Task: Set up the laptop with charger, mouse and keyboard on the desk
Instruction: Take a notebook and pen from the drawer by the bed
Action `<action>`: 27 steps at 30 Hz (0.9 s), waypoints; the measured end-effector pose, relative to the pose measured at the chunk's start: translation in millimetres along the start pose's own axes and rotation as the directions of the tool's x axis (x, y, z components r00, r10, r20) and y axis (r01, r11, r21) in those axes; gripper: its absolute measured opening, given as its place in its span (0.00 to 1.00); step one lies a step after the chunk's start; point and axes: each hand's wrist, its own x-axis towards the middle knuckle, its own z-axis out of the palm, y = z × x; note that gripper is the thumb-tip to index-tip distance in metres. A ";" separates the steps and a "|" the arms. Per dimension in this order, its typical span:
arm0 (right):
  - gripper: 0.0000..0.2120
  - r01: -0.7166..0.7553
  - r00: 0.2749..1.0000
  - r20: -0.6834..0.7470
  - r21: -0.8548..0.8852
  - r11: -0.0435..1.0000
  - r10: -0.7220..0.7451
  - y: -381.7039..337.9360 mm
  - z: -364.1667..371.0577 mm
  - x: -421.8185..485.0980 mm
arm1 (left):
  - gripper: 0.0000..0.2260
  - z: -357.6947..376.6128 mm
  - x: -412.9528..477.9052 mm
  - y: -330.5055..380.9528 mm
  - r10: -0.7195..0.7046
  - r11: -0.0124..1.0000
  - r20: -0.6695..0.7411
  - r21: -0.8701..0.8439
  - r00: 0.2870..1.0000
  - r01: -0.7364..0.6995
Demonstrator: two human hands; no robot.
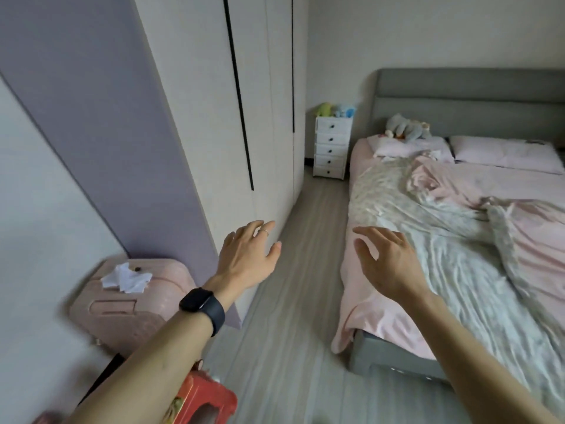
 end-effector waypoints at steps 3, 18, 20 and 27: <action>0.15 -0.061 0.997 0.046 0.000 0.998 0.060 36.3 32.8 53.7 | 0.23 31.0 74.4 1.3 0.030 0.999 0.030 -0.019 0.999 -0.030; 0.14 -0.133 0.979 0.169 0.096 0.987 0.115 142.9 166.4 378.5 | 0.23 130.0 418.7 -32.3 -0.098 0.988 0.077 -0.115 0.992 0.107; 0.15 -0.144 0.978 0.162 0.086 0.986 0.129 154.3 188.1 423.2 | 0.23 149.9 472.9 -39.3 -0.083 0.987 0.101 -0.127 0.991 0.096; 0.14 -0.255 0.959 0.138 0.043 0.966 0.247 195.9 240.2 573.2 | 0.23 203.0 665.8 -50.2 0.015 0.980 0.181 -0.197 0.983 0.021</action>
